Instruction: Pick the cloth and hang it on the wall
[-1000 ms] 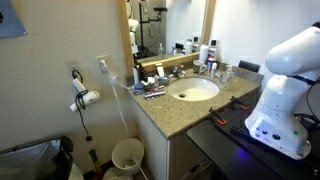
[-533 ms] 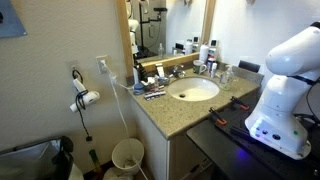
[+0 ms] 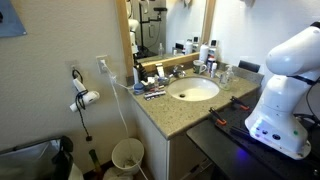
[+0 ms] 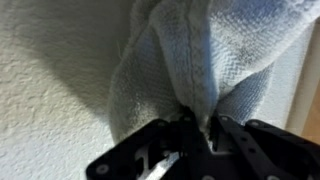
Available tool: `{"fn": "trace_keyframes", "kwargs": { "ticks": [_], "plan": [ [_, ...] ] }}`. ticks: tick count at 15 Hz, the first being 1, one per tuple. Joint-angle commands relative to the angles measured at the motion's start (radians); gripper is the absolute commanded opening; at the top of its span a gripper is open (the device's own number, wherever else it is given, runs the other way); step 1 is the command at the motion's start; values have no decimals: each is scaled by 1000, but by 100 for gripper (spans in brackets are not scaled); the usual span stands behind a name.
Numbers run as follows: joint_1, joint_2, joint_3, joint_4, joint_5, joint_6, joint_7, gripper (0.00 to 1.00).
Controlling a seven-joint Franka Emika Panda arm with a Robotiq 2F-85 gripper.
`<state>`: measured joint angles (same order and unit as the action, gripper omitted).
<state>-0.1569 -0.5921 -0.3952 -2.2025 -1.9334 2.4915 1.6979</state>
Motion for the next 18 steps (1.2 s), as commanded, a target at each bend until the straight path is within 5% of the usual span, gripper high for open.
{"fn": "trace_keyframes", "kwargs": {
  "ticks": [1, 4, 5, 7, 14, 18],
  "plan": [
    [5, -4, -7, -18, -32, -14, 46, 8],
    [5, -2, -15, -34, -31, -15, 53, 10],
    [5, -2, -17, -36, -29, -14, 54, 40],
    [5, -2, -20, -41, -31, -15, 71, 46],
    [6, 1, -19, -47, -31, -15, 103, 99],
    [7, 3, -22, -46, -32, -13, 111, 100]
  ]
}}
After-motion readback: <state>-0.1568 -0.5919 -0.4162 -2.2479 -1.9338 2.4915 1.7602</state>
